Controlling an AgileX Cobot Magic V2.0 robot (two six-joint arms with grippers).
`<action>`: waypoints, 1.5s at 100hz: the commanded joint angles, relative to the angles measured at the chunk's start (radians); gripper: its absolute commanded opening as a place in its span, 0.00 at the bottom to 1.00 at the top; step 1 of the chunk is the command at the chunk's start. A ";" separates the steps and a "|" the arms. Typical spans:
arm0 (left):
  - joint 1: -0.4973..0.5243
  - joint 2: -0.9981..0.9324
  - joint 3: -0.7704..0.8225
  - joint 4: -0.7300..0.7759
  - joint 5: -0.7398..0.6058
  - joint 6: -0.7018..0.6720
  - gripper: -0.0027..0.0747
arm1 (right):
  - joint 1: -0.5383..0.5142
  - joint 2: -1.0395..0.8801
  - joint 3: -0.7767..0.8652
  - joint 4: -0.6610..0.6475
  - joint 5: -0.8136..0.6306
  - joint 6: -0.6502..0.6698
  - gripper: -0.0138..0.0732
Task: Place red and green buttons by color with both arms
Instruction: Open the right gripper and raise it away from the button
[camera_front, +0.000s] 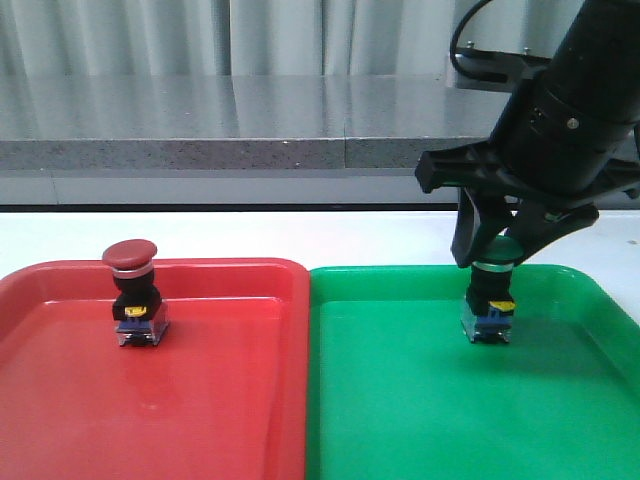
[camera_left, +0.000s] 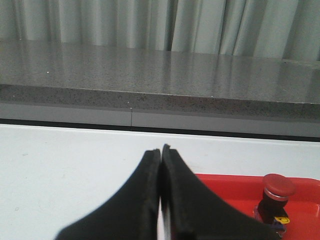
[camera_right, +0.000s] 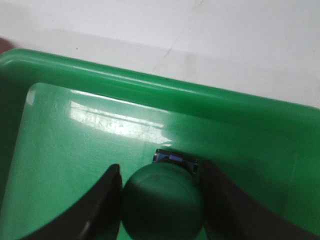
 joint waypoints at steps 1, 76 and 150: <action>0.001 -0.030 0.041 0.000 -0.082 -0.008 0.01 | 0.000 -0.028 -0.016 0.013 -0.057 0.001 0.41; 0.001 -0.030 0.041 0.000 -0.082 -0.008 0.01 | -0.001 -0.119 -0.016 0.009 -0.094 0.001 0.75; 0.001 -0.030 0.041 0.000 -0.082 -0.008 0.01 | -0.068 -0.617 0.046 -0.219 0.003 0.001 0.74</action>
